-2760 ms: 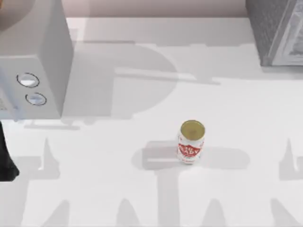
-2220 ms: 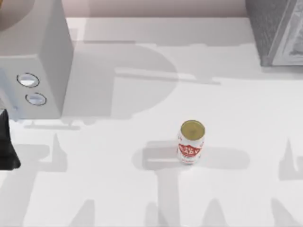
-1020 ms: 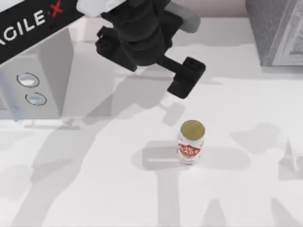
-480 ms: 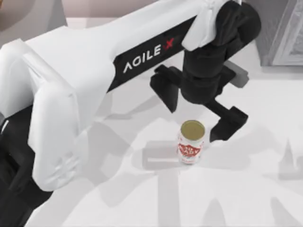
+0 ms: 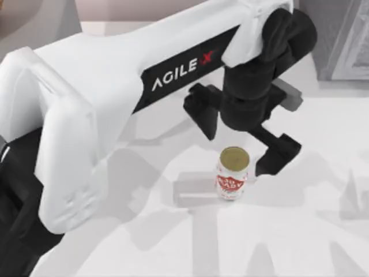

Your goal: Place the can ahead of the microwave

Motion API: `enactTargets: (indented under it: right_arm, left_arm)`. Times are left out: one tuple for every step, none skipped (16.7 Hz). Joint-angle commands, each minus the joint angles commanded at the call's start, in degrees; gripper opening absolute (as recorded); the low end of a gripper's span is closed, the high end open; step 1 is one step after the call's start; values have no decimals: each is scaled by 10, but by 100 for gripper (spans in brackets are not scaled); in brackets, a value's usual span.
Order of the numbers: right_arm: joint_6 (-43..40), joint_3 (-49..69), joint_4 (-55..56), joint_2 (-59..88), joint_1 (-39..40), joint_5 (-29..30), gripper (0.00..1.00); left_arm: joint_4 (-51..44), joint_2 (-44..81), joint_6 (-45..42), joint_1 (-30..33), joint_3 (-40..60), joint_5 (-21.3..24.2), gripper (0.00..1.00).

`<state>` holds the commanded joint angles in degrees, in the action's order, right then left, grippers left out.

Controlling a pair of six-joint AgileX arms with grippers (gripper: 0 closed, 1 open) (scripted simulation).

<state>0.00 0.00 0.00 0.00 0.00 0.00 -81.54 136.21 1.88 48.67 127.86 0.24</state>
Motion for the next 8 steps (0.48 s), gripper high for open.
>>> enactTargets:
  right_arm:
    - [0, 0, 0, 0, 0, 0, 100]
    - [0, 0, 0, 0, 0, 0, 100]
    - [0, 0, 0, 0, 0, 0, 100]
    - [0, 0, 0, 0, 0, 0, 100]
    - [0, 0, 0, 0, 0, 0, 100]
    - [0, 0, 0, 0, 0, 0, 100]
    - [0, 0, 0, 0, 0, 0, 100]
    - [0, 0, 0, 0, 0, 0, 100]
  left_arm:
    - [19, -1, 0, 0, -20, 0, 100]
    - [44, -1, 0, 0, -45, 0, 100]
    - [70, -1, 0, 0, -71, 0, 100]
    - [90, -1, 0, 0, -91, 0, 100]
    - [104, -1, 1, 0, -105, 0, 100]
    - [112, -1, 1, 0, -113, 0, 100]
    - [114, -1, 1, 1, -115, 0, 100]
    - [114, -1, 1, 1, -115, 0, 100]
